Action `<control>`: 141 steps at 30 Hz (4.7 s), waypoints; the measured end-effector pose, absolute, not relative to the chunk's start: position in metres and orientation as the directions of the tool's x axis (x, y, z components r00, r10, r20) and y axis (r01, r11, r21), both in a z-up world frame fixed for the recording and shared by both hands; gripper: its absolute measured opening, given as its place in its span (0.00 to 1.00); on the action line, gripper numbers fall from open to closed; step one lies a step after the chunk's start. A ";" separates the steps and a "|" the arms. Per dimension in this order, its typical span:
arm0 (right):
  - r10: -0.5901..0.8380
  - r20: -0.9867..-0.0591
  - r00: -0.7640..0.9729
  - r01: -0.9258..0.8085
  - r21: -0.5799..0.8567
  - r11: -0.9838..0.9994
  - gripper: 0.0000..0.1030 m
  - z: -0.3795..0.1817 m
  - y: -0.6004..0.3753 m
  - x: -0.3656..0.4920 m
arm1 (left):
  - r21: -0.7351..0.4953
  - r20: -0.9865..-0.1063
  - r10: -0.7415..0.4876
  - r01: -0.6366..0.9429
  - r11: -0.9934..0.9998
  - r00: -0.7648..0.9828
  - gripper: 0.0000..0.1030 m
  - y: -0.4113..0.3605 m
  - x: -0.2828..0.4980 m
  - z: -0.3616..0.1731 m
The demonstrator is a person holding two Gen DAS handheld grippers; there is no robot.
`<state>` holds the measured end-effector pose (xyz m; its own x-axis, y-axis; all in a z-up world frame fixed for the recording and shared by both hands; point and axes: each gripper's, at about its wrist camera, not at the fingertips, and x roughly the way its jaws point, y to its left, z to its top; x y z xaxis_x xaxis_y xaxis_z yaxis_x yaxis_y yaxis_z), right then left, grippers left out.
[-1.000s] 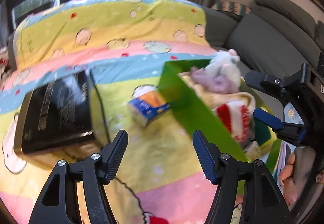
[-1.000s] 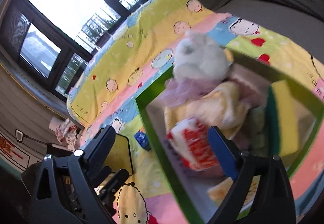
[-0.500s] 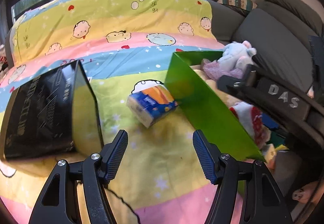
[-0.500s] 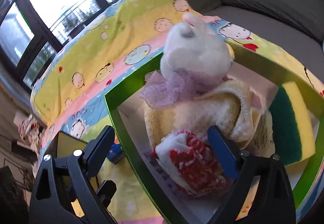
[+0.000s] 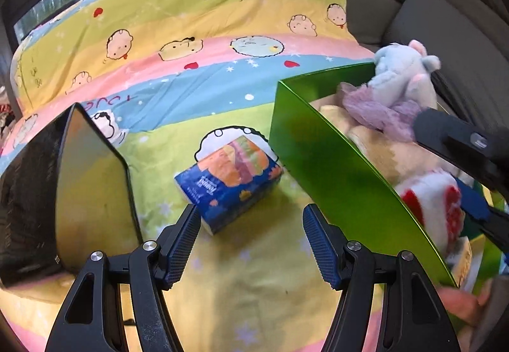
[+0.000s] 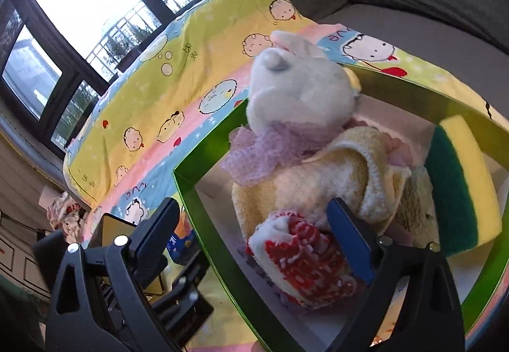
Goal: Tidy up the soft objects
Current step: 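Move the right gripper to the blue tissue pack and grasp it, then lift the blue tissue pack and carry it over the green box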
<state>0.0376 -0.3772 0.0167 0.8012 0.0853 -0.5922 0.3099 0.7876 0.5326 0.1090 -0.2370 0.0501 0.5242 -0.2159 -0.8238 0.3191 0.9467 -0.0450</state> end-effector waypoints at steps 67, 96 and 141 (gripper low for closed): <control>0.221 -0.894 0.390 -0.036 0.225 0.974 0.24 -0.037 -0.227 0.071 | -0.324 -0.755 -0.307 0.077 0.943 0.580 0.65 -0.045 -0.028 0.086; 0.364 -0.690 0.626 0.072 0.515 0.854 0.59 -0.028 -0.296 -0.033 | -0.537 -0.711 -0.582 0.229 0.812 0.395 0.65 -0.133 -0.032 0.046; 0.382 -0.302 0.873 -0.203 0.486 0.850 0.44 0.125 -0.305 -0.079 | -0.185 -0.473 -0.527 0.505 0.843 0.706 0.47 -0.178 -0.063 0.220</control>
<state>-0.0793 -0.3051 0.1249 0.8732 0.3821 -0.3025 -0.2034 0.8498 0.4863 -0.0632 -0.1776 0.2203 0.7061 -0.5268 -0.4732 0.5051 0.8430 -0.1849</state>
